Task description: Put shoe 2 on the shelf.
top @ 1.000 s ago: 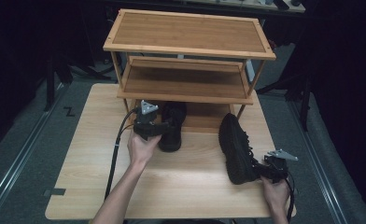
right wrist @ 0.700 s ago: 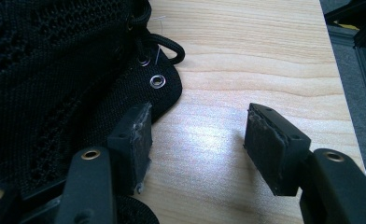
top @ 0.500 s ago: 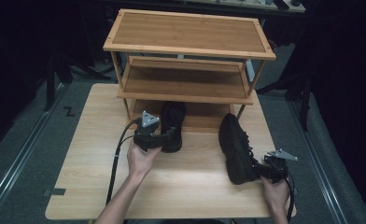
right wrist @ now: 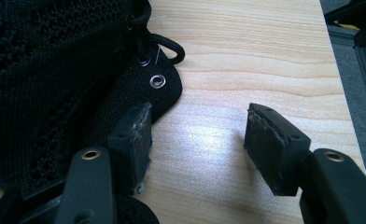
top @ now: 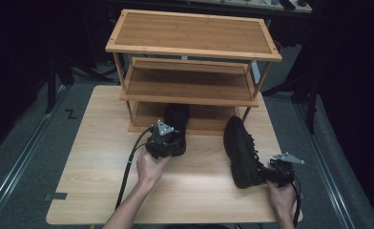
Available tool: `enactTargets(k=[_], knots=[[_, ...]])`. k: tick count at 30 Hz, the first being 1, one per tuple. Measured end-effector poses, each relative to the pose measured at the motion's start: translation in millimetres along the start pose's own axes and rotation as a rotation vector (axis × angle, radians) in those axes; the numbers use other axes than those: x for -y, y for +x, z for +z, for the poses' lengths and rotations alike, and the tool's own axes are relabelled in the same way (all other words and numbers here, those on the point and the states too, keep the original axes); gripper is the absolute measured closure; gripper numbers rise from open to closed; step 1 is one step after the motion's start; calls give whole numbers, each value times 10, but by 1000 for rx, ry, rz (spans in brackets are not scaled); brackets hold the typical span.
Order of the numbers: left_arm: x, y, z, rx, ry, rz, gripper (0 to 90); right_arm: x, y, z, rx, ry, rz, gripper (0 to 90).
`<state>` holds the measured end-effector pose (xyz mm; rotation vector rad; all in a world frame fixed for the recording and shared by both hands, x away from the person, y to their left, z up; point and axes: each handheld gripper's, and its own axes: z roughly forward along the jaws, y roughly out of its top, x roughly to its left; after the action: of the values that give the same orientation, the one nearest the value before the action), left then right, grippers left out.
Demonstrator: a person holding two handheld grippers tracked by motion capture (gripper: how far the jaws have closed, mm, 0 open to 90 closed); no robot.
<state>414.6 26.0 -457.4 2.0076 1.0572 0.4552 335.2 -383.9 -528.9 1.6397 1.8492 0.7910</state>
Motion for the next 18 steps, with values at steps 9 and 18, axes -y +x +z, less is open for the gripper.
enactTargets(k=[9,18], knots=[[-145,62,79,11,12,-1,757,-1,0,-1,1,2,-1,419],[-256,127,158,0,0,-19,764,-1,0,-2,0,2,-2,419]])
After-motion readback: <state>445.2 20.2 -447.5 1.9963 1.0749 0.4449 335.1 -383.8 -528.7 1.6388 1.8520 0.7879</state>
